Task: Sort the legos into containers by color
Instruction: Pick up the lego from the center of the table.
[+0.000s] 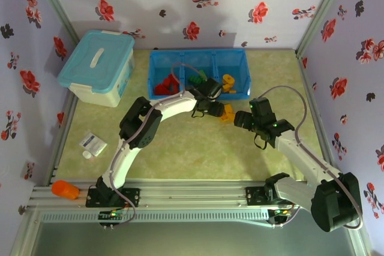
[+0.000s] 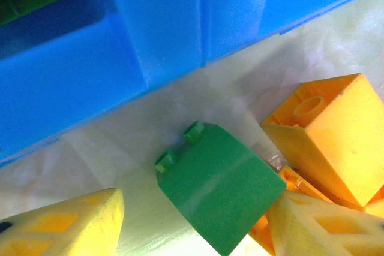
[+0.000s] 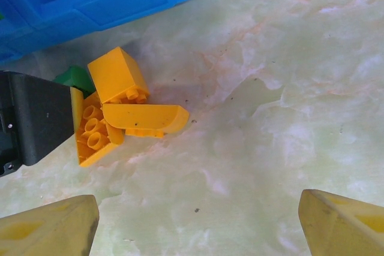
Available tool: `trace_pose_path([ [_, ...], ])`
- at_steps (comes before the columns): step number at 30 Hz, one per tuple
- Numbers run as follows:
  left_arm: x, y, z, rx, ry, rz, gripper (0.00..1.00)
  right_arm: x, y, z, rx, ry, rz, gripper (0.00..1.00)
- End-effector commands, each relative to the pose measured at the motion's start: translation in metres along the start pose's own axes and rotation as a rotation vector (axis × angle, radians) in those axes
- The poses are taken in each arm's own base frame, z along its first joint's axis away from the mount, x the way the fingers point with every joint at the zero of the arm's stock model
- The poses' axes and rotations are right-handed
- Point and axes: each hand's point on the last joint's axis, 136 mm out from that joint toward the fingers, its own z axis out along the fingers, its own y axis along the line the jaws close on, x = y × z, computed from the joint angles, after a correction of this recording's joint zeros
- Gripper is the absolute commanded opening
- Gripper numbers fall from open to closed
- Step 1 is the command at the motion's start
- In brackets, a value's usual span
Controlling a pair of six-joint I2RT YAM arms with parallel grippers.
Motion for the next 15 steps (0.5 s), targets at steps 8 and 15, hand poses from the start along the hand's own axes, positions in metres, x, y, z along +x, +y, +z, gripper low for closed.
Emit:
trace_pose_path([
  [8,-0.0021,0.0063,0.0082,0.003,0.001,-0.034,0.6,-0.0055,-0.0003,-0.0022,-0.003,-0.021,0.029,0.86],
  [15,-0.0024,0.0057,0.0152,0.001,0.016,-0.034,0.53,-0.0065,0.0007,-0.0022,-0.004,-0.021,0.032,0.86],
])
